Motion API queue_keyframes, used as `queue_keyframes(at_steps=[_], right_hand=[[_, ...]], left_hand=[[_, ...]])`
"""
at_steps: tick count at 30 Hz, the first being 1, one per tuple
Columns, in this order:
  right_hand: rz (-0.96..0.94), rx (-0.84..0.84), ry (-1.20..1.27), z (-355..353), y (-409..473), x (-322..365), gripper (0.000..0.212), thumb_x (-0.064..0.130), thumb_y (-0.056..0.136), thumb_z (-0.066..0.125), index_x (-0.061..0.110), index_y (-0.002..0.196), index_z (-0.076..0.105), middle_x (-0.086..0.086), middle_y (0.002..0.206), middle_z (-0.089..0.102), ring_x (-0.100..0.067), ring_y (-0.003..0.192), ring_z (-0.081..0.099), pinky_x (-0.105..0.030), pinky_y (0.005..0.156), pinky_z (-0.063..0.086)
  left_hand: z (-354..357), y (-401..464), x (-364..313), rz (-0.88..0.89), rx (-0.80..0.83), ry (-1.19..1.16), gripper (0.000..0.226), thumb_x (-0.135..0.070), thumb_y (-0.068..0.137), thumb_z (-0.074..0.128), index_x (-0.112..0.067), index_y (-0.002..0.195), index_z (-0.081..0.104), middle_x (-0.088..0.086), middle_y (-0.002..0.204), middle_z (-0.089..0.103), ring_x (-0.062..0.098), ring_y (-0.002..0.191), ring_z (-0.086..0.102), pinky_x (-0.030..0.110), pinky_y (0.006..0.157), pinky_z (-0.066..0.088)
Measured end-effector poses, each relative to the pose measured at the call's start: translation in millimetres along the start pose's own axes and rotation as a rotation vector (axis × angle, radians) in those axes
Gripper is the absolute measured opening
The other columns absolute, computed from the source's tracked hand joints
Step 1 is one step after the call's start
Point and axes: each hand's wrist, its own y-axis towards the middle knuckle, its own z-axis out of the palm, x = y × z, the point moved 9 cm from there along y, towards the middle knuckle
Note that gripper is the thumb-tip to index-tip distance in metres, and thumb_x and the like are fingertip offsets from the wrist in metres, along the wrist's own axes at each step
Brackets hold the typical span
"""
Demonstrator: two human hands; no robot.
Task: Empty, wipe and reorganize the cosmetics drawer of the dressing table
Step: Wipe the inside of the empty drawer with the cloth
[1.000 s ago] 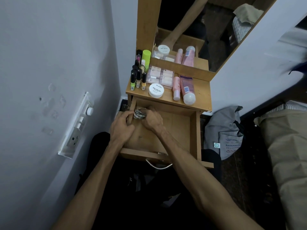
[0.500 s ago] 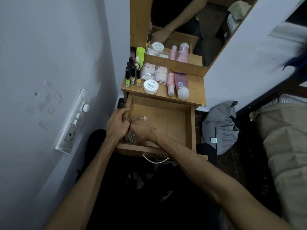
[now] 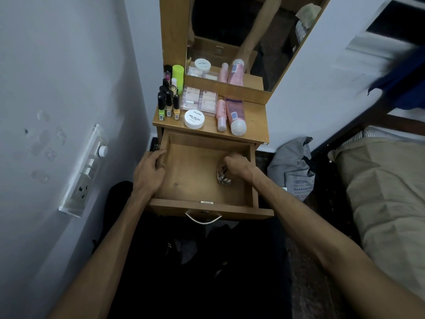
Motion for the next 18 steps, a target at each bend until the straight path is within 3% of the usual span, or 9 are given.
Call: queue_keyframes(at_steps=[5, 7, 9, 13, 18], right_hand=[[0.102, -0.002, 0.167, 6, -8, 8, 0.022, 0.022, 0.104, 0.054, 0.011, 0.122, 0.062, -0.011, 0.123, 0.062, -0.027, 0.108, 0.061, -0.039, 0.091, 0.049], [0.190, 0.034, 0.323, 20, -16, 1, 0.023, 0.022, 0.101, 0.056, 0.014, 0.123, 0.057, -0.009, 0.117, 0.061, -0.023, 0.097, 0.059, -0.035, 0.082, 0.047], [0.297, 0.082, 0.526, 43, -24, -6, 0.034, 0.018, 0.098, 0.059, 0.015, 0.132, 0.054, -0.007, 0.115, 0.064, -0.019, 0.092, 0.063, -0.033, 0.079, 0.054], [0.415, 0.003, 0.645, 56, -31, 1, 0.045, 0.021, 0.095, 0.063, 0.013, 0.139, 0.052, -0.010, 0.121, 0.066, -0.019, 0.093, 0.063, -0.031, 0.081, 0.055], [0.347, -0.077, 0.721, 38, -24, 50, 0.051, 0.017, 0.090, 0.064, 0.022, 0.140, 0.057, -0.011, 0.123, 0.069, -0.030, 0.113, 0.065, -0.038, 0.096, 0.055]], left_hand=[[-2, -2, 0, -0.014, 0.003, -0.002, 0.048, -0.011, 0.097, 0.053, -0.027, 0.142, 0.055, 0.004, 0.142, 0.050, 0.025, 0.120, 0.055, 0.043, 0.100, 0.047], [-2, -3, 0, -0.019, 0.003, 0.002, 0.049, -0.011, 0.097, 0.053, -0.028, 0.143, 0.055, 0.004, 0.142, 0.050, 0.025, 0.120, 0.055, 0.042, 0.100, 0.047], [-1, -2, -1, -0.025, 0.003, 0.001, 0.048, -0.012, 0.097, 0.053, -0.028, 0.143, 0.054, 0.003, 0.141, 0.050, 0.025, 0.120, 0.055, 0.041, 0.100, 0.047], [-3, -2, 0, -0.039, -0.006, -0.023, 0.046, -0.014, 0.098, 0.052, -0.030, 0.141, 0.056, 0.002, 0.140, 0.051, 0.023, 0.120, 0.055, 0.045, 0.102, 0.048], [-4, 0, 3, -0.049, -0.020, -0.065, 0.042, -0.015, 0.099, 0.051, -0.032, 0.137, 0.059, 0.001, 0.137, 0.054, 0.022, 0.120, 0.054, 0.044, 0.102, 0.048]])
